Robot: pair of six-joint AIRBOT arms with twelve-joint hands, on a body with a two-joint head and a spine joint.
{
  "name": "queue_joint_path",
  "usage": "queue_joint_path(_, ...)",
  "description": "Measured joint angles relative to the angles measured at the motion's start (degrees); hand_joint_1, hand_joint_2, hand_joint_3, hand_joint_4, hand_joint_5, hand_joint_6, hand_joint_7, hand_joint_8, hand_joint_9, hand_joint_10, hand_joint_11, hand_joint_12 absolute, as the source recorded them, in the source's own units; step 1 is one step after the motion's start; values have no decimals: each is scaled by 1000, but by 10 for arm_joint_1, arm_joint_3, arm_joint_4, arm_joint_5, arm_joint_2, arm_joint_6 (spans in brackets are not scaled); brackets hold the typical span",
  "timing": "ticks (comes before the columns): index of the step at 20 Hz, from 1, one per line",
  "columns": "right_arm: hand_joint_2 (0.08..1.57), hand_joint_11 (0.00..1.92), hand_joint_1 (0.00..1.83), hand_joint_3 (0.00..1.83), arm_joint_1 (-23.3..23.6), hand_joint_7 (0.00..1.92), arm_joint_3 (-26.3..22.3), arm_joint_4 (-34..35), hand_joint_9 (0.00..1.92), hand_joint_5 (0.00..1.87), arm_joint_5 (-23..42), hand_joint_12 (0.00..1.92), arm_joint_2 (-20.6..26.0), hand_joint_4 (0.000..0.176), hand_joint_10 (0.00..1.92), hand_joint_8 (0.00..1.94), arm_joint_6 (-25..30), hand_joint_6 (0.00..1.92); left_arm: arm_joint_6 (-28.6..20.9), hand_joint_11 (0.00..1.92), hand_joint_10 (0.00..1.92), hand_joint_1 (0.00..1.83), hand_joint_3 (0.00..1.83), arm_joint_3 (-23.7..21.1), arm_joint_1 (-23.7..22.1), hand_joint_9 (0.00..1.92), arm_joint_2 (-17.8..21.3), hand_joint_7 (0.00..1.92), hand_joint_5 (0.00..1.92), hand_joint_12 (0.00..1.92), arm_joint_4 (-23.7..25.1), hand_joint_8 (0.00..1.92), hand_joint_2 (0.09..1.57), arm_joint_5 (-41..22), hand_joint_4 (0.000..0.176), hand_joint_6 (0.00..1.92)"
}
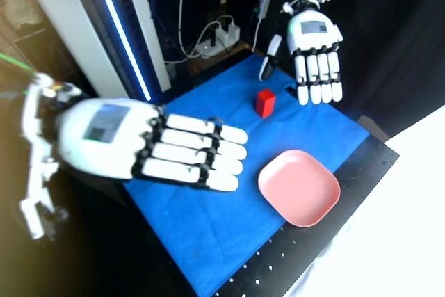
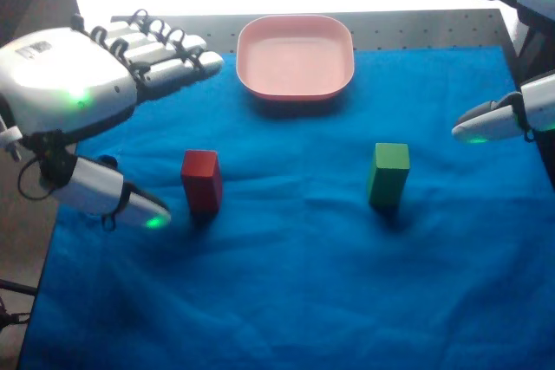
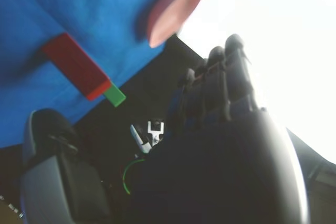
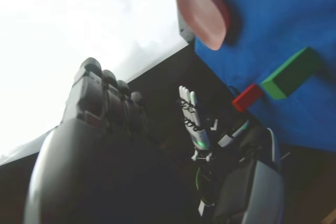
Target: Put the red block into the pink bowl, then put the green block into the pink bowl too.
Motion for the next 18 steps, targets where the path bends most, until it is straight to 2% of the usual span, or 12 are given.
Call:
queue_joint_path(1, 732, 0, 588, 0, 0, 14, 0, 0, 0, 0, -1, 0, 0, 8, 0, 5, 0, 0, -9, 13, 18, 624, 0, 0, 0, 182, 0, 107, 36, 456, 3, 8, 826, 0, 0, 2)
queue_joint_path(2, 752, 8, 597, 0, 0, 2, 0, 0, 0, 0, -1, 3, 0, 0, 0, 0, 0, 0, -23, 2, 13, 630, 0, 0, 0, 265, 2, 211, 122, 744, 3, 10, 809, -1, 0, 7)
queue_joint_path(3, 773, 0, 626, 0, 0, 0, 0, -1, 0, 0, -1, 0, -1, 2, 0, 0, 0, 0, -64, 0, 20, 648, 0, 10, 0, 334, 2, 275, 206, 885, 20, 15, 818, -11, 0, 16)
queue_joint_path(4, 777, 0, 613, 0, 0, 0, 0, -2, 0, 0, -1, 0, -2, 5, 0, 0, 0, 0, -90, 0, 15, 667, 2, 16, -1, 337, 2, 314, 226, 844, 32, 18, 826, -14, 0, 14)
queue_joint_path(5, 766, 0, 574, 0, 0, 1, 0, -3, 0, 0, -2, 0, -3, 2, 0, 0, 0, 0, -99, 0, 39, 750, 2, 16, -1, 452, 3, 455, 330, 966, 34, 28, 847, -14, 0, 16)
queue_joint_path(7, 779, 0, 577, 2, 0, 31, 0, -5, 0, 0, -5, 0, -6, 0, 0, 12, 0, 0, -100, 15, 47, 839, 1, 16, -1, 559, 3, 557, 426, 1099, 44, 18, 858, -15, 0, 12)
queue_joint_path(8, 767, 0, 582, 0, 0, 73, 0, -6, 0, 0, -5, 0, -7, 0, 0, 26, 0, 0, -101, 31, 67, 835, 2, 16, -1, 618, 3, 592, 473, 1120, 45, 26, 863, -16, 0, 26)
queue_joint_path(11, 745, 0, 569, 0, 0, 76, 2, -5, 6, 0, -5, 0, -8, 0, 2, 21, 0, 0, -113, 131, 31, 845, 2, 21, -1, 618, -3, 609, 497, 952, 45, 11, 889, -21, 0, 12)
queue_joint_path(12, 737, 0, 561, 0, 0, 77, 2, -5, 0, 0, -5, 0, -9, 0, 0, 17, 0, 0, -113, 182, 4, 868, 0, 23, -1, 588, -7, 599, 513, 813, 43, 1, 873, -22, 0, 7)
queue_joint_path(15, 751, 2, 546, 0, 0, 72, 2, -5, 0, 0, -5, 1, -12, 0, 0, 12, 1, 0, -141, 264, 4, 852, 0, 42, -1, 615, -25, 633, 550, 725, 45, 3, 874, -24, 0, 7)
queue_joint_path(17, 740, 0, 538, 0, 0, 73, 2, -5, 0, 0, -5, 0, -12, 0, 0, 7, 2, 0, -154, 178, 6, 953, 0, 53, -1, 627, -37, 656, 588, 935, 43, 5, 880, -23, 0, 11)
queue_joint_path(18, 740, 0, 538, 0, 0, 73, 3, -5, 0, 0, -5, 0, -12, 0, 0, 7, 2, 0, -156, 178, 6, 953, 0, 55, -1, 627, -41, 656, 588, 935, 43, 5, 880, -23, 0, 11)
